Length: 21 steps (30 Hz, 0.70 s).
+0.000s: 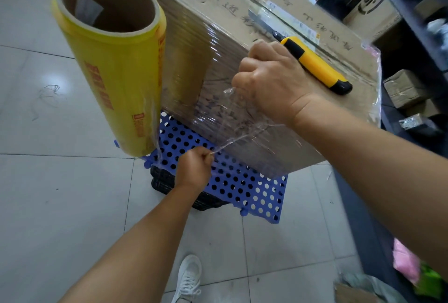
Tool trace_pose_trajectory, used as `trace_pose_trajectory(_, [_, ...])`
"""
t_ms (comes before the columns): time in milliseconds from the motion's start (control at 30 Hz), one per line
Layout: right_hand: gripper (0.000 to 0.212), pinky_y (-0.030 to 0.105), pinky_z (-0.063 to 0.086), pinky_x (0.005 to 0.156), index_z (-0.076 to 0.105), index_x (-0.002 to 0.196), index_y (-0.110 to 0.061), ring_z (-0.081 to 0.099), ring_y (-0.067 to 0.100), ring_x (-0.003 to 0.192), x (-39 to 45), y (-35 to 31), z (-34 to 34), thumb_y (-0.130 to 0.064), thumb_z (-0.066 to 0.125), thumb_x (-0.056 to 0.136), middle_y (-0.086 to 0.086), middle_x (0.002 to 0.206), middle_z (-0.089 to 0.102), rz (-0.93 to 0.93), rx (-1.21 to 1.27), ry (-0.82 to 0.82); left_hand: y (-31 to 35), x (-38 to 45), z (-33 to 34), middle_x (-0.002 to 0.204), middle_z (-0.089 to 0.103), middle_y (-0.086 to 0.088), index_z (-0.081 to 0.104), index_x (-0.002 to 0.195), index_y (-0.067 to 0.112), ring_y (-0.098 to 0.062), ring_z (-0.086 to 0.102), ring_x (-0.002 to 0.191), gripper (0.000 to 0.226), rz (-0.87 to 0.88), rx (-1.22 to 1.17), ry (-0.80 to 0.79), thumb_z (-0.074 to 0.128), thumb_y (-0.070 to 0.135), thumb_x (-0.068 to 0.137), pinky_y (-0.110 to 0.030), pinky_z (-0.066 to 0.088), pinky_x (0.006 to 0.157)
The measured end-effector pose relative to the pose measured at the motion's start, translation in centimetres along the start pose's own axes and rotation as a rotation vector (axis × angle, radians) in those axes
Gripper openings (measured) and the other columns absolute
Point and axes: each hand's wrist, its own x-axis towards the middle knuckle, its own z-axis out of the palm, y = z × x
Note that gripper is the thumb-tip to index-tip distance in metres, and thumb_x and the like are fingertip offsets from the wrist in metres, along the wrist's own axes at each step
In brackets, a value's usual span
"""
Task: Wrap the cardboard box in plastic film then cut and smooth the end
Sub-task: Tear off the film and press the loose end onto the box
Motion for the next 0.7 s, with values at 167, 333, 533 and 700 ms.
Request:
trace_pose_trajectory(167, [0.014, 0.03, 0.03, 0.076, 0.065, 0.065, -0.022, 0.058, 0.023, 0.084, 0.8, 0.9, -0.1, -0.013, 0.068, 0.075, -0.007, 0.069, 0.059, -0.023, -0.133, 0.112, 0.1, 0.8, -0.2, 0.065, 0.059, -0.012, 0.066, 0.075, 0.008, -0.022, 0.051, 0.059, 0.022, -0.028, -0.001, 0.048, 0.052, 0.011, 0.093, -0.028, 0.04, 0.053])
trace_pose_trajectory(333, [0.01, 0.032, 0.029, 0.073, 0.061, 0.078, -0.016, 0.037, 0.022, 0.085, 1.3, 0.9, 1.0, -0.012, 0.07, 0.076, 0.002, 0.081, 0.059, 0.09, -0.127, 0.229, -0.2, 1.6, -0.2, 0.06, 0.058, -0.006, 0.068, 0.077, 0.001, -0.011, 0.048, 0.051, 0.023, -0.044, 0.008, 0.063, 0.055, 0.013, 0.091, -0.018, 0.033, 0.041])
trace_pose_trajectory(533, [0.011, 0.031, 0.028, 0.072, 0.059, 0.075, -0.018, 0.054, 0.023, 0.078, 2.8, -0.1, 1.4, -0.019, 0.07, 0.074, 0.0, 0.074, 0.057, 0.169, -0.206, 0.226, -0.5, 2.3, -0.2, 0.058, 0.055, 0.0, 0.07, 0.08, 0.002, -0.004, 0.045, 0.051, 0.022, -0.034, 0.01, 0.07, 0.055, 0.014, 0.091, -0.015, 0.033, 0.043])
trace_pose_trajectory(700, [0.016, 0.031, 0.03, 0.071, 0.059, 0.074, -0.017, 0.036, 0.019, 0.08, 2.1, 0.1, 2.1, -0.007, 0.072, 0.075, 0.0, 0.075, 0.058, 0.076, -0.168, 0.359, -0.8, 3.3, -0.1, 0.068, 0.059, -0.003, 0.069, 0.08, 0.006, -0.005, 0.045, 0.051, 0.022, -0.056, 0.061, 0.047, 0.052, 0.014, 0.093, -0.016, 0.029, 0.042])
